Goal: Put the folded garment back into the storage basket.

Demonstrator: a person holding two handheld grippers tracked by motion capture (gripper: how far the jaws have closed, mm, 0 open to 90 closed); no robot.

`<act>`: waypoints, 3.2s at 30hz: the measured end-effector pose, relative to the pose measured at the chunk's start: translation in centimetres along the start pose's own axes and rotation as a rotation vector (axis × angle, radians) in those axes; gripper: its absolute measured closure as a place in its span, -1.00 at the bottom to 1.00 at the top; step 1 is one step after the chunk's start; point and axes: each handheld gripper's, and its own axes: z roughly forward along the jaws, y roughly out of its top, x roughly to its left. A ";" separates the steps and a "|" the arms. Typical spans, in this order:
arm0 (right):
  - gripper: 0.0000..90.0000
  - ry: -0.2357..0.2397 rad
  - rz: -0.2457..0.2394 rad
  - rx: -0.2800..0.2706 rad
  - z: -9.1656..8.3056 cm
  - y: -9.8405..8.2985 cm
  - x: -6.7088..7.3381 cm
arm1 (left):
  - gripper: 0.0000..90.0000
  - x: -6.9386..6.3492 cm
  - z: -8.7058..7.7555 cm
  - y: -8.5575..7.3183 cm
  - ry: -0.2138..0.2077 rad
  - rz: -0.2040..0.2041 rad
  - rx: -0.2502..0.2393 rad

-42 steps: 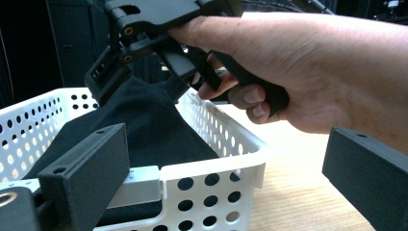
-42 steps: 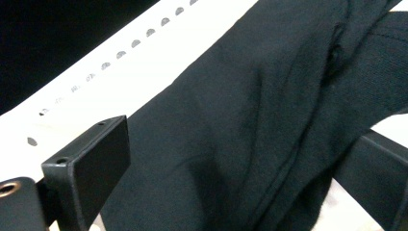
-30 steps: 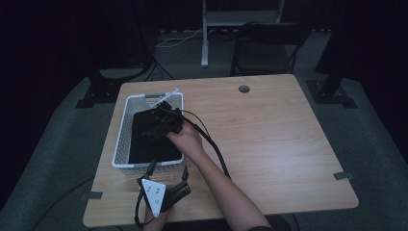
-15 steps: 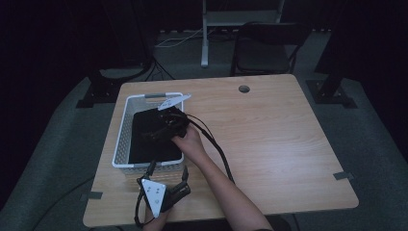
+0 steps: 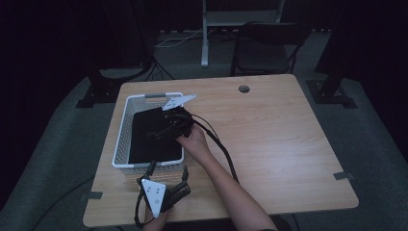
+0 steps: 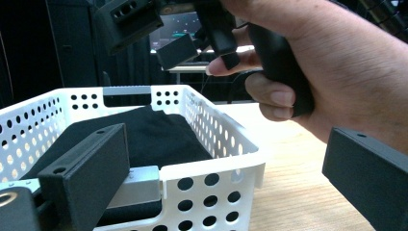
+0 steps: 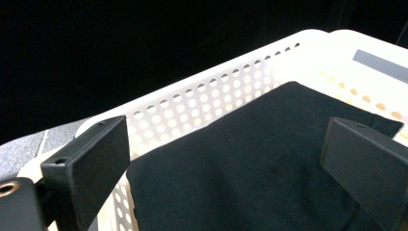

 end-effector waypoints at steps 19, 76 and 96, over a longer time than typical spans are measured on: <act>-0.93 -0.027 -0.039 -0.011 -2.9 -0.2 0.5 | -0.92 0.0 0.0 0.0 0.000 0.000 0.002; -0.93 -0.100 0.011 -0.043 -8.8 -3.8 -0.5 | -0.92 0.0 0.0 0.0 0.001 0.000 0.003; -0.93 -0.128 0.034 -0.062 -11.6 -5.2 -0.7 | -0.92 0.0 0.0 0.0 0.002 0.000 0.003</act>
